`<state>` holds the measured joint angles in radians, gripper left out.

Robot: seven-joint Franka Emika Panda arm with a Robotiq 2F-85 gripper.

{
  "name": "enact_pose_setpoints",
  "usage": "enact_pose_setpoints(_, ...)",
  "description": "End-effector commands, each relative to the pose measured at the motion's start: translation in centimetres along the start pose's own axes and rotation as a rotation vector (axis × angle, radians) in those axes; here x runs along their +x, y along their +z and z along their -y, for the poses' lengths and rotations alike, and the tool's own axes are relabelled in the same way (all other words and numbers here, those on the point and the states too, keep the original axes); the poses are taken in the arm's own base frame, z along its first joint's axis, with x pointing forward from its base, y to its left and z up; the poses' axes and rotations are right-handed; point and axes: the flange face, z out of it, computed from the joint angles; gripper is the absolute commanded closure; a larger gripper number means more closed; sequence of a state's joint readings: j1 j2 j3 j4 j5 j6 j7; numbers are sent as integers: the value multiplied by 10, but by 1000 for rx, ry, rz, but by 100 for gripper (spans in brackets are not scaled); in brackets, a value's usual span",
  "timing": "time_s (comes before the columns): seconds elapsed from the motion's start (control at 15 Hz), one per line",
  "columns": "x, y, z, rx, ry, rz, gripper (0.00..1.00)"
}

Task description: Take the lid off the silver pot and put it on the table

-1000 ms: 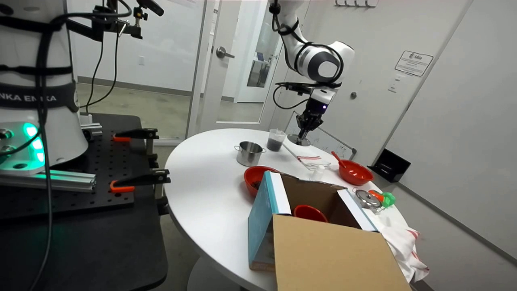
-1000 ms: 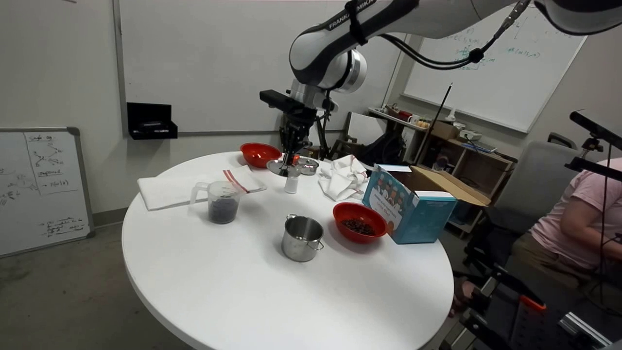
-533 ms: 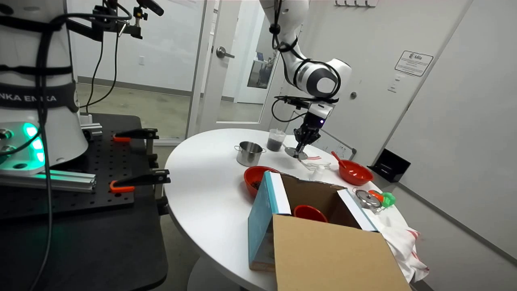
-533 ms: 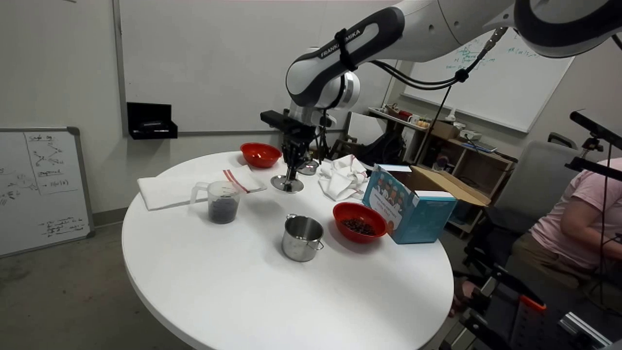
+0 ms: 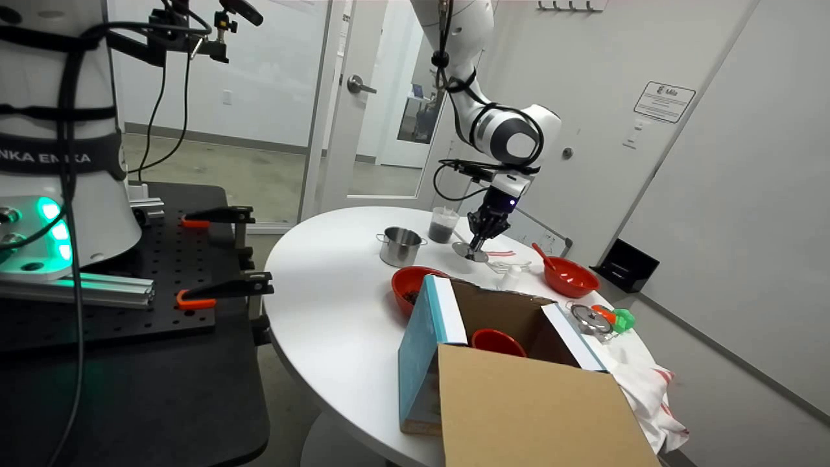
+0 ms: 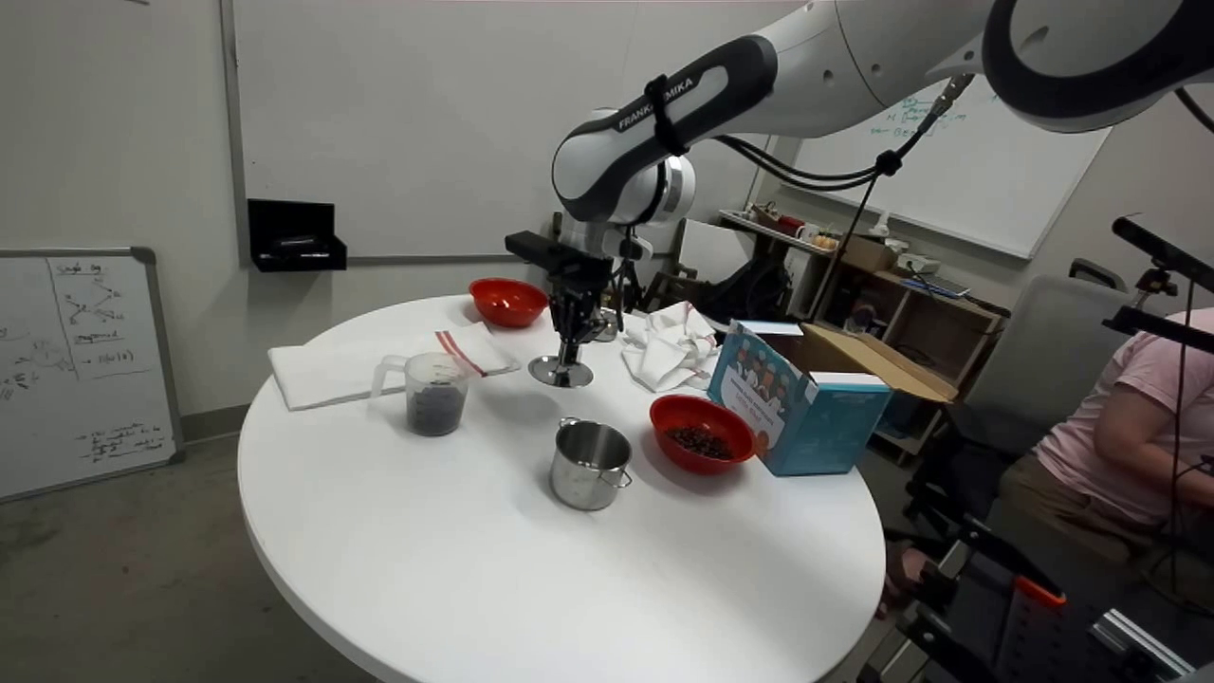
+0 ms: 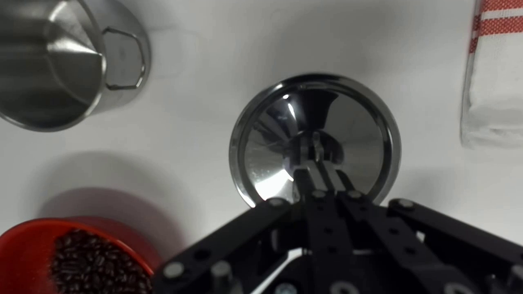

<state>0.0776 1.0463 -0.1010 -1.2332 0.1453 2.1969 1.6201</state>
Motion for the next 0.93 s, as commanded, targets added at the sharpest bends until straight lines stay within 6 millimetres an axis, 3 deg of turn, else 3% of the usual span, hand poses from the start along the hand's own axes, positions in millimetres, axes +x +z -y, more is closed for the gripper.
enact_pose_setpoints(0.0,-1,22,5,-7,34,-36,100)
enact_pose_setpoints(0.27,6,47,8,-28,73,-63,100)
enact_pose_setpoints(0.53,11,58,14,-23,97,-70,100)
enact_pose_setpoints(0.6,11,61,14,-22,108,-66,74)
enact_pose_setpoints(0.67,11,60,15,-19,104,-62,73)
enact_pose_setpoints(0.87,11,58,16,-8,98,-53,51)
